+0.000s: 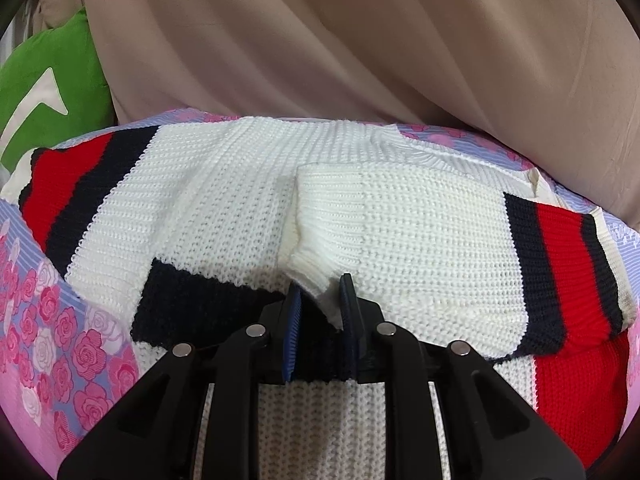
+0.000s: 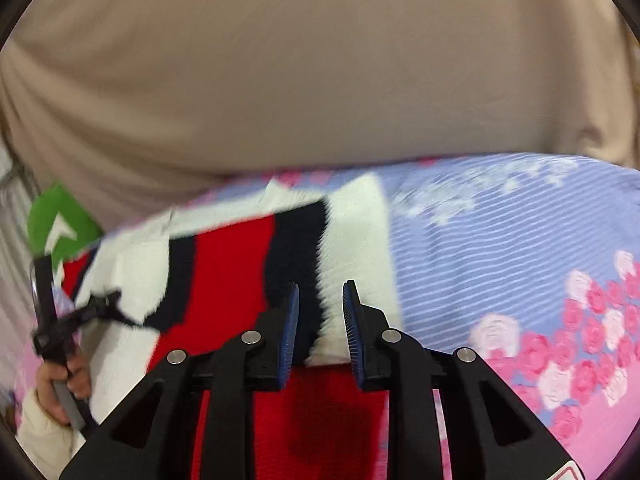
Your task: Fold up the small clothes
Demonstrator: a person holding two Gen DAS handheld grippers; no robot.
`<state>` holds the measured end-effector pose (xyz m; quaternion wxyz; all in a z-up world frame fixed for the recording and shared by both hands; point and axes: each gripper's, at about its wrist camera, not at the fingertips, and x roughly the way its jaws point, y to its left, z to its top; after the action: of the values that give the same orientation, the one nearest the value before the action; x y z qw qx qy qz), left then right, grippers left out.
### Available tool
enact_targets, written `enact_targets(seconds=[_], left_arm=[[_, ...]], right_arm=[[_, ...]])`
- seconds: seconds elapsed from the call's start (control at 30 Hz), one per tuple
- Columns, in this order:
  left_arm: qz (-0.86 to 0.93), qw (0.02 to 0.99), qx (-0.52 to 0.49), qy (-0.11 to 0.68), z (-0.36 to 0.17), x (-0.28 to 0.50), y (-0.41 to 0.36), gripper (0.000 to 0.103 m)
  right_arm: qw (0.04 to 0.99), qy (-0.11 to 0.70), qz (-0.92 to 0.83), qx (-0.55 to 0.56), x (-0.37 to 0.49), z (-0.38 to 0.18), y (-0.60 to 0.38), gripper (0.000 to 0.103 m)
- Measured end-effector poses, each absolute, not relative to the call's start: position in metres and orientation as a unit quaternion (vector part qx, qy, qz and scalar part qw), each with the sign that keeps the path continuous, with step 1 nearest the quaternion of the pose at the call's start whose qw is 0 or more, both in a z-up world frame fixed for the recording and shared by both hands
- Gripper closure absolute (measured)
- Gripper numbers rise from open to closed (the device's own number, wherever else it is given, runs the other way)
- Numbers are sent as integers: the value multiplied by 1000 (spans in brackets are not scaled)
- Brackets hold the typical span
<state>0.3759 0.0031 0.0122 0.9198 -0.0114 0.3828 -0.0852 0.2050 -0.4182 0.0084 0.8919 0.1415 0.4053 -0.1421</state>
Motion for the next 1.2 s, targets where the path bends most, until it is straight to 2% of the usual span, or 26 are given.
enact_targets(seconds=[0.03, 0.07, 0.17, 0.23, 0.3, 0.33, 0.37, 0.43, 0.57, 0.6, 0.63, 0.67, 0.7, 0.8, 0.87, 0.93, 1.03, 1.07, 1.1, 1.17, 1.2], left_arm=[[-87, 920, -15, 383, 12, 376, 4, 84], [-90, 919, -19, 383, 12, 373, 7, 83], [-99, 917, -36, 383, 10, 373, 14, 84], [-103, 917, -42, 383, 10, 373, 15, 83], [-113, 917, -45, 381, 11, 371, 14, 74], [-114, 916, -47, 381, 12, 370, 14, 70], [-119, 916, -52, 381, 12, 369, 14, 62], [-125, 914, -58, 383, 12, 370, 14, 62], [-126, 913, -56, 383, 11, 371, 13, 62], [-124, 914, -53, 383, 11, 371, 12, 62], [-122, 914, -49, 383, 11, 371, 12, 64], [-122, 915, -48, 382, 11, 372, 12, 69], [-122, 915, -45, 383, 10, 372, 11, 74], [-121, 915, -39, 383, 10, 373, 8, 77], [-120, 915, -37, 383, 10, 373, 7, 76], [-125, 915, -46, 380, 11, 372, 10, 75], [-134, 919, -68, 365, 16, 366, 21, 74], [-133, 920, -71, 362, 18, 364, 24, 70], [-134, 921, -76, 358, 20, 362, 27, 63], [-135, 919, -84, 361, 21, 362, 28, 57], [-139, 917, -82, 365, 21, 362, 26, 57]], right_arm=[[877, 434, -158, 130, 214, -9, -420, 91], [878, 434, -161, 126, 218, -17, -419, 99], [886, 412, -144, 159, 203, -8, -434, 98], [899, 382, -138, 162, 196, 16, -443, 90], [910, 354, -155, 152, 198, 36, -455, 65], [911, 347, -154, 160, 205, 43, -464, 60], [910, 343, -152, 176, 215, 49, -473, 57], [901, 350, -145, 211, 237, 58, -492, 51], [872, 401, -145, 241, 288, 38, -520, 49], [862, 426, -151, 230, 301, 27, -522, 51], [859, 438, -165, 207, 310, 25, -519, 58], [864, 434, -185, 178, 313, 29, -520, 87], [870, 420, -179, 186, 309, 36, -527, 97], [874, 382, -206, 219, 292, 43, -562, 103], [856, 412, -226, 215, 290, 32, -579, 103], [870, 383, -202, 236, 268, 42, -583, 102], [894, 355, -159, 223, 224, 68, -571, 92], [898, 357, -145, 210, 212, 71, -562, 84], [901, 364, -134, 192, 196, 74, -555, 66], [902, 376, -122, 172, 176, 70, -537, 39], [900, 387, -112, 164, 166, 66, -528, 38]])
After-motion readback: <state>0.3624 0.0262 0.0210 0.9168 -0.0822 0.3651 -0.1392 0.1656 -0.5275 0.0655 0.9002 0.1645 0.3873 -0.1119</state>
